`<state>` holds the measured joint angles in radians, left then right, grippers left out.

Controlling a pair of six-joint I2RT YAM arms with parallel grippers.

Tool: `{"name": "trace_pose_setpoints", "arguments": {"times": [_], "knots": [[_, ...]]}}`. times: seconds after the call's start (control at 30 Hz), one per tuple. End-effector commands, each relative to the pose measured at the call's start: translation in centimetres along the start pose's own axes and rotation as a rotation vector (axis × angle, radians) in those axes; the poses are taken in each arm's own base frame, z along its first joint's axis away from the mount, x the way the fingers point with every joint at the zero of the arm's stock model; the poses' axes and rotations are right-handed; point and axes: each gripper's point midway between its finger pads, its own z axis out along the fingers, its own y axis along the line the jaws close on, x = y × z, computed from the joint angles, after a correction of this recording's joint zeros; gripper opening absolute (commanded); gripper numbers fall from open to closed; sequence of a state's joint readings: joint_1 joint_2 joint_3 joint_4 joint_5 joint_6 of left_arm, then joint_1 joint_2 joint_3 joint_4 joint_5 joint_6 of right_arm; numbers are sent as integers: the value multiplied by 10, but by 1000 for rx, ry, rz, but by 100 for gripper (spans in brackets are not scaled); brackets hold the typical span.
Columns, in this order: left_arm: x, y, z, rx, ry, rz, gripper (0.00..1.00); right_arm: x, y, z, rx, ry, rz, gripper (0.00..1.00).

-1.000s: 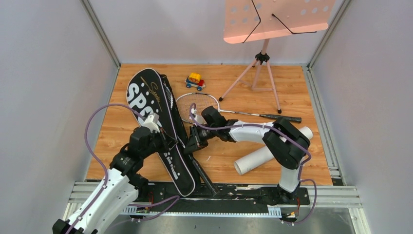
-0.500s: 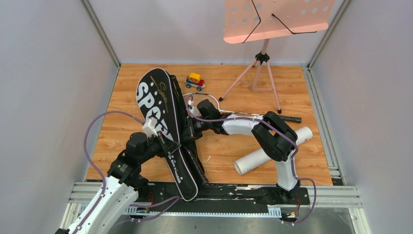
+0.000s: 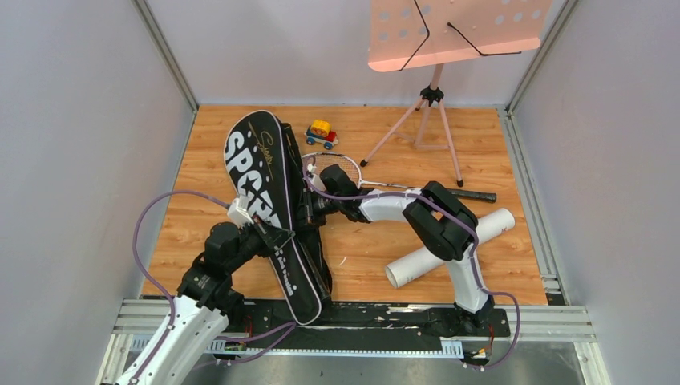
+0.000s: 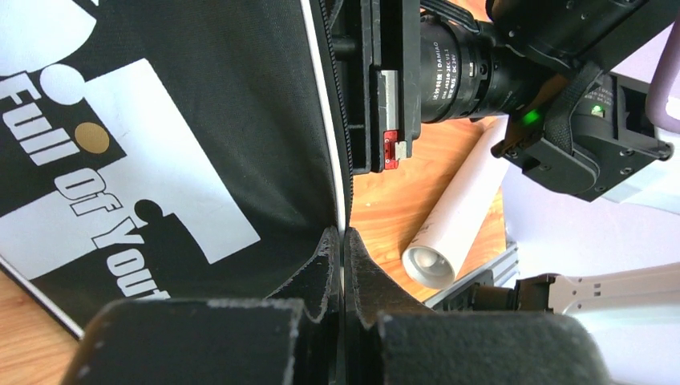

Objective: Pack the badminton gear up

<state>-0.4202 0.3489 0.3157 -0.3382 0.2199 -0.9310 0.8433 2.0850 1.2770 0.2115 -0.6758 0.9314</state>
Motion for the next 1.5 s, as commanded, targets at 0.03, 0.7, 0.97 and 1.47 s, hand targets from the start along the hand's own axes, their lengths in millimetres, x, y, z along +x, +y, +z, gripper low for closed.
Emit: {"name": "trace_pose_setpoints", "arguments": {"times": [0.03, 0.7, 0.97, 1.47], "knots": [[13, -24, -4, 129, 69, -49, 0, -66, 29, -2, -96, -257, -3, 0], [4, -31, -5, 176, 2, -173, 0, -80, 2, 14, 3, -360, -24, 1], [-16, 5, 5, -10, -123, -124, 0, -63, 16, 26, 58, -266, -141, 31], [-66, 52, 12, -377, -286, 19, 0, -25, 17, -56, 161, -240, -335, 50]]}}
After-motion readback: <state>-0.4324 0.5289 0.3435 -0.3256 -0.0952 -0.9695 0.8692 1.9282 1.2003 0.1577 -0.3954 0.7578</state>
